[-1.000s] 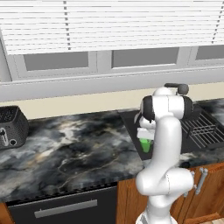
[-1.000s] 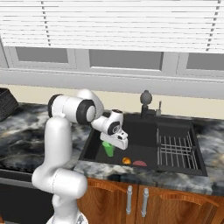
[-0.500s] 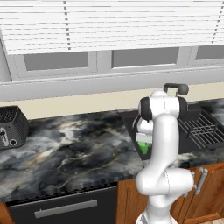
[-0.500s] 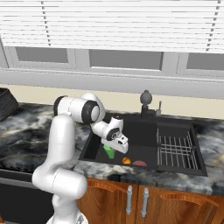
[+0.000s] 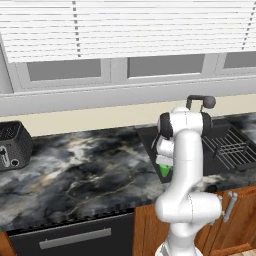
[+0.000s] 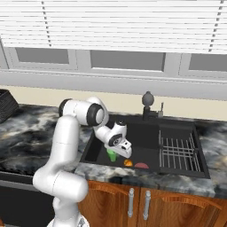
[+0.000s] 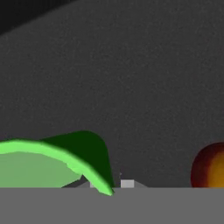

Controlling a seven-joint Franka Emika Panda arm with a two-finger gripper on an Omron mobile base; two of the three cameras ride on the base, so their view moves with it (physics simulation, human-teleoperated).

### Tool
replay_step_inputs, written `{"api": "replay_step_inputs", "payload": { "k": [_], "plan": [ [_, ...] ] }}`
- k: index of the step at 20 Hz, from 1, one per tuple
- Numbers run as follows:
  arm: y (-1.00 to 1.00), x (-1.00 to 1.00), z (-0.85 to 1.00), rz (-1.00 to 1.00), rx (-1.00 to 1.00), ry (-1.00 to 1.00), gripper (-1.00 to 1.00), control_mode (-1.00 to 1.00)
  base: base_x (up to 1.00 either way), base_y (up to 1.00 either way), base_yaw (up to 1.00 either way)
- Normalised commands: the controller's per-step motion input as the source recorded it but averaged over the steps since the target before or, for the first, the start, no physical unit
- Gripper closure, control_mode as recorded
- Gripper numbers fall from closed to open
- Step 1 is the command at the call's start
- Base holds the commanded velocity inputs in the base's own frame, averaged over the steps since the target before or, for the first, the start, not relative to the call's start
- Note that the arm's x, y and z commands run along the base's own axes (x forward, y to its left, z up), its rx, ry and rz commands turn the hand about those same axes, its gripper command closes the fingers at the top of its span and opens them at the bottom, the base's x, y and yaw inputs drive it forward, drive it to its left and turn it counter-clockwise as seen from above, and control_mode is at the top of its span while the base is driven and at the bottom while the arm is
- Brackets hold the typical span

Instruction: Pick the cup and glass cup and place them in the sink. Then turn on the water.

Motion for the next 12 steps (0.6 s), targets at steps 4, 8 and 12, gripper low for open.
{"api": "replay_step_inputs", "payload": {
  "k": [4,8,12],
  "plan": [
    [0.0,0.0,-0.05,0.0,0.0,0.0,1.0,-1.0,0.0,0.0,0.0],
    [0.0,0.0,0.0,0.0,0.0,0.0,-1.0,-1.0,0.0,0.0,0.0],
    [0.0,0.0,0.0,0.0,0.0,0.0,-1.0,-1.0,0.0,0.0,0.0]
  ]
}}
